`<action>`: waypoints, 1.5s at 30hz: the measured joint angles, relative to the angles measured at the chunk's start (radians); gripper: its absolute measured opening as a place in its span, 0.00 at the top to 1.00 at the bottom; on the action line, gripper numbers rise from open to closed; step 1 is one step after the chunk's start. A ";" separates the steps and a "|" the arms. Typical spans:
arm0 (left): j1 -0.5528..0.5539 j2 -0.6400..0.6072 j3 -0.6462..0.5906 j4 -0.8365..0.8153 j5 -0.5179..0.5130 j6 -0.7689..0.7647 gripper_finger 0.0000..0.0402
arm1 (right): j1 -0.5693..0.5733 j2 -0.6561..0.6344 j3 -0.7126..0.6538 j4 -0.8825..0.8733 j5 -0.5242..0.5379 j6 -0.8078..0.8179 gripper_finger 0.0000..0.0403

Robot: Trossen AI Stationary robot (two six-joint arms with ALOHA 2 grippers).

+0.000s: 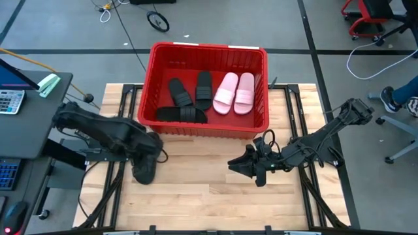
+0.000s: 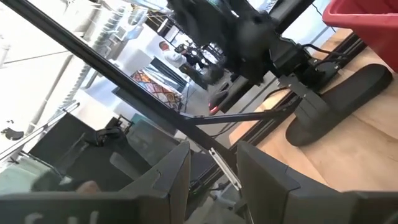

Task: Pick and place slides into bin
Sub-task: Put the black slide into the red bin

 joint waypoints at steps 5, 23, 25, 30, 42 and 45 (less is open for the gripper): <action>0.017 -0.001 -0.246 0.101 -0.031 0.114 0.74 | 0.000 0.000 0.000 -0.001 0.000 -0.005 0.65; 0.296 0.000 -0.624 0.523 0.095 0.250 0.44 | 0.000 0.000 0.000 -0.004 -0.001 -0.007 0.65; 0.309 0.000 -0.653 0.568 0.177 0.238 0.45 | 0.000 0.000 0.000 -0.004 -0.001 -0.007 0.65; 0.292 0.000 -0.662 0.606 0.319 0.185 0.53 | 0.000 0.000 0.000 -0.008 -0.002 -0.007 0.65; 0.180 0.000 -0.611 0.636 0.407 0.188 0.81 | 0.003 0.000 0.000 -0.011 -0.002 -0.032 0.65; 0.174 0.000 -0.611 0.647 0.389 0.207 0.82 | 0.008 0.000 0.000 -0.011 -0.002 -0.032 0.65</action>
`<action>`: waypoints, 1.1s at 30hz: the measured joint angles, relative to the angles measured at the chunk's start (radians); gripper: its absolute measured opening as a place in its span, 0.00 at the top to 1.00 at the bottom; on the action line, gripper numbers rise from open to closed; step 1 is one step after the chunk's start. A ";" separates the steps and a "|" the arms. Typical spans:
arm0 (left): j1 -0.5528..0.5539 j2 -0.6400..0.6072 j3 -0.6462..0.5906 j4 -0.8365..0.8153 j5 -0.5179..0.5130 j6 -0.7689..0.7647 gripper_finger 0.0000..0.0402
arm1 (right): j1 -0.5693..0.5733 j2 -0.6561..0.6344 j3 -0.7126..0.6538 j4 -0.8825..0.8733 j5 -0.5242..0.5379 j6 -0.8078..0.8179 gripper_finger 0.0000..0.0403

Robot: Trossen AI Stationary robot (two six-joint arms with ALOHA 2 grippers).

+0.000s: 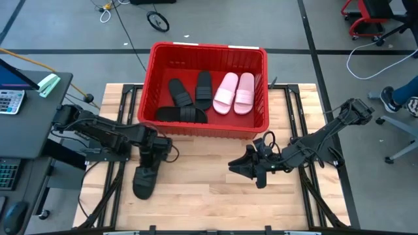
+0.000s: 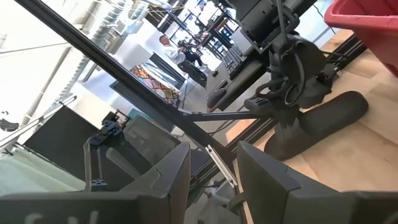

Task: Pick and place slides into bin
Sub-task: Put the black slide into the red bin

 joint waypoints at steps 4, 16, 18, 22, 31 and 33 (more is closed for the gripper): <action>0.000 0.000 0.000 0.026 -0.042 0.013 0.76 | 0.001 0.000 0.000 0.000 0.000 0.000 0.65; -0.001 0.032 -0.019 0.026 -0.184 0.152 0.46 | 0.000 0.000 0.000 0.000 0.000 0.039 0.65; 0.000 0.054 -0.027 0.037 -0.165 0.146 0.44 | 0.000 0.000 0.000 0.000 0.000 0.053 0.65; -0.002 0.100 -0.030 0.043 -0.065 0.141 0.45 | 0.002 0.000 0.000 0.003 0.001 0.058 0.65; -0.015 0.120 -0.032 0.049 0.078 0.108 0.58 | 0.002 0.000 0.000 0.004 0.001 0.059 0.65; -0.017 0.120 -0.032 0.049 0.079 0.097 0.62 | 0.002 0.000 0.000 0.004 0.001 0.059 0.65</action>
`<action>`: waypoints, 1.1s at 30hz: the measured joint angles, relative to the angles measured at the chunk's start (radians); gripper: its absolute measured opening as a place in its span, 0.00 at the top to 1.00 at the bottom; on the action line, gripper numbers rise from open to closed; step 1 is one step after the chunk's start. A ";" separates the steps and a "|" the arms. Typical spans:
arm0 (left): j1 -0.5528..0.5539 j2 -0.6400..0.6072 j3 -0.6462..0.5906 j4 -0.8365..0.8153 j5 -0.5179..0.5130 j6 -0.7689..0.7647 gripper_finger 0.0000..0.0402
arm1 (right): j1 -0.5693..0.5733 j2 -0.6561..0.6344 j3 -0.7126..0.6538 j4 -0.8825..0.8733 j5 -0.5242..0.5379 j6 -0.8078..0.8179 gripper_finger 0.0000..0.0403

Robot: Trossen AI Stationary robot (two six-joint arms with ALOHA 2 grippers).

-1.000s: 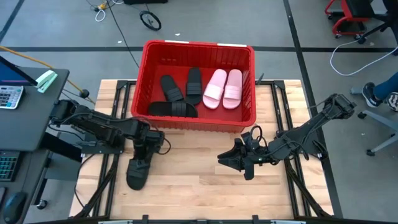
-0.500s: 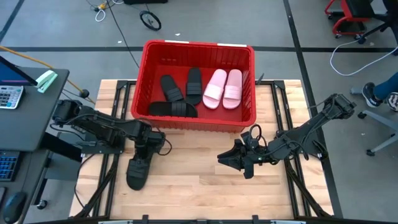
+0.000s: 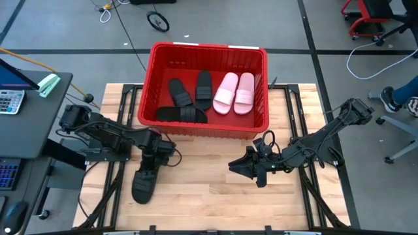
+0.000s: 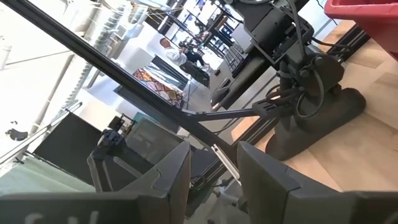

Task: Pick and place slides into bin
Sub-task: Put the black slide into the red bin

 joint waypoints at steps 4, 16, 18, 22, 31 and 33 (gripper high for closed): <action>-0.021 0.000 0.000 0.025 -0.003 0.001 0.77 | 0.000 0.000 0.000 0.000 0.000 0.000 0.65; -0.089 -0.002 0.021 0.032 0.032 -0.084 0.97 | 0.003 0.000 0.000 0.000 0.001 -0.006 0.65; -0.095 -0.002 0.059 0.037 0.035 -0.102 0.97 | 0.005 0.000 0.000 0.000 0.000 -0.006 0.65; -0.116 -0.002 0.192 0.038 0.016 -0.158 0.97 | 0.016 0.000 0.000 0.000 0.001 -0.006 0.65; -0.191 -0.002 0.669 0.078 -0.323 -0.374 0.97 | 0.141 -0.094 0.000 0.036 -0.033 -0.010 0.65; -0.191 -0.001 0.781 0.124 -0.467 -0.413 0.97 | 0.166 -0.124 0.000 0.040 -0.019 -0.067 0.65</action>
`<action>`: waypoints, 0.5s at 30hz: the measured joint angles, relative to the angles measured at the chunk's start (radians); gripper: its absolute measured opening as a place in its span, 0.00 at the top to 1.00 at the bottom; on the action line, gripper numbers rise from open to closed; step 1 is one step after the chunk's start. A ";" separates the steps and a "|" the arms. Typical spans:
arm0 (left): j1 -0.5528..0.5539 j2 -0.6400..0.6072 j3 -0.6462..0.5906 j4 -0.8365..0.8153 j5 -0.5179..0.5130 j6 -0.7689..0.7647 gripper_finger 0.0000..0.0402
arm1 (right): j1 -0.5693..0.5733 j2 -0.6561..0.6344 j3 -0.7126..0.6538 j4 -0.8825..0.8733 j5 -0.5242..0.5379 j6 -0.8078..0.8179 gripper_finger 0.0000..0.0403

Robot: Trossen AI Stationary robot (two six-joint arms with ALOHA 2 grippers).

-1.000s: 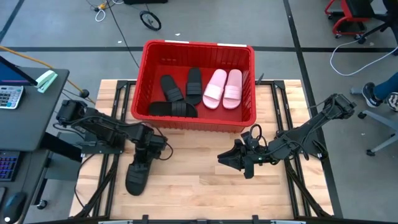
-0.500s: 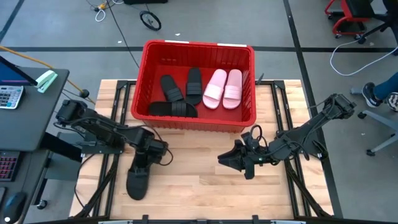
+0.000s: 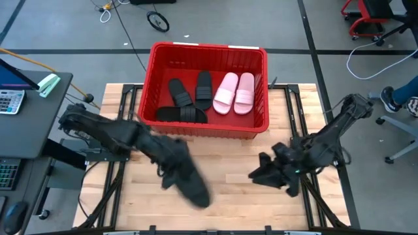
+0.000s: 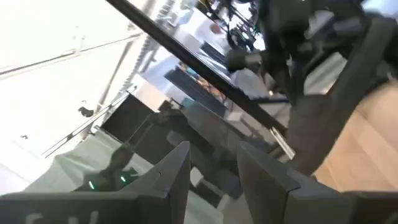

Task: Pick and place slides into bin
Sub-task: Put the black slide into the red bin

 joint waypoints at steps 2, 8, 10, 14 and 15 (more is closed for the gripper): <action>0.013 0.000 0.103 0.059 -0.172 -0.009 0.98 | 0.020 -0.035 0.000 0.004 0.018 -0.061 0.65; 0.163 -0.003 0.301 0.167 -0.516 0.020 0.98 | 0.026 -0.129 0.000 0.004 0.038 -0.224 0.65; 0.236 -0.003 0.310 0.172 -0.521 0.009 0.98 | 0.016 -0.160 0.000 0.004 0.038 -0.264 0.65; 0.381 0.049 0.310 0.170 -0.509 -0.020 0.98 | -0.005 -0.218 0.000 0.005 0.039 -0.346 0.65; 0.413 0.078 0.310 0.171 -0.499 -0.021 0.98 | -0.010 -0.230 0.000 0.004 0.039 -0.358 0.65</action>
